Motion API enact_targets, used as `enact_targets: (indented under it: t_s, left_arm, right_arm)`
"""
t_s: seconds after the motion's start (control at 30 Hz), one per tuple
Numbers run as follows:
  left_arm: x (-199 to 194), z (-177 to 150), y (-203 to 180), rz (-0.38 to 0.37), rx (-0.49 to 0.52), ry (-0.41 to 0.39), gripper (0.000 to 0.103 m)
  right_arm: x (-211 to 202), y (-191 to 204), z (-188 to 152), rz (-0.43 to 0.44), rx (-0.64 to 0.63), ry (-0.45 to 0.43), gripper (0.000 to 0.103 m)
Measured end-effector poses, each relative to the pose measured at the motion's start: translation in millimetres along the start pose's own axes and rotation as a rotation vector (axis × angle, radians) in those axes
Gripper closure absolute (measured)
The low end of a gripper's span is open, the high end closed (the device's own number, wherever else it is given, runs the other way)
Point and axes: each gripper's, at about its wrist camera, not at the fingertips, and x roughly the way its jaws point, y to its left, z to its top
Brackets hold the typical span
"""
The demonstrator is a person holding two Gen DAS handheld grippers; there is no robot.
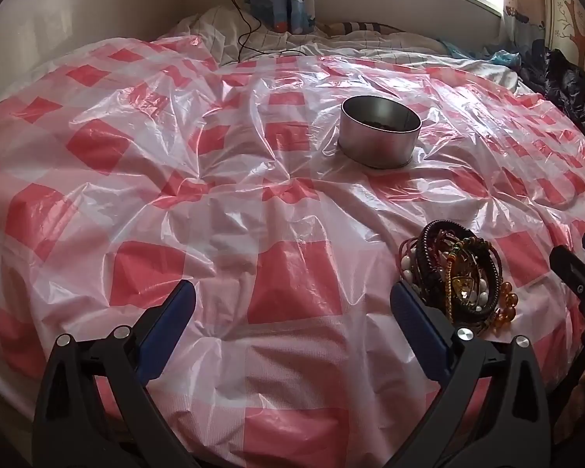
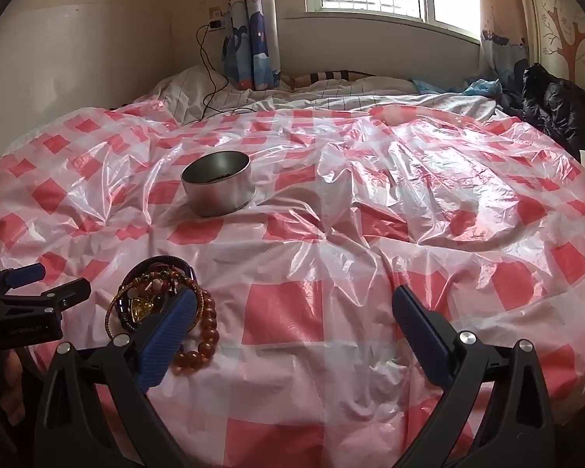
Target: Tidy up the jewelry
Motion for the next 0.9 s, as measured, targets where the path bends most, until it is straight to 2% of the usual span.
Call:
enact_targets:
  t_s: [0.27,0.4,0.9]
  left_arm:
    - [-0.2,2.3,-6.3,-0.007,0.014,-0.01,0.007]
    - [-0.7,3.1,-8.2,-0.032,0.013,-0.013,0.007]
    - [0.7,5.3,-11.5,-0.044,0.018,-0.019,0.007]
  right_arm:
    - [0.7,-7.2,-1.1,-0.009,0.023,0.002,0.006]
    - [-0.2,-6.7,-0.9,-0.015,0.017,-0.001,0.006]
    - [-0.1,2.0,0.1,-0.017,-0.013,-0.009,0.006]
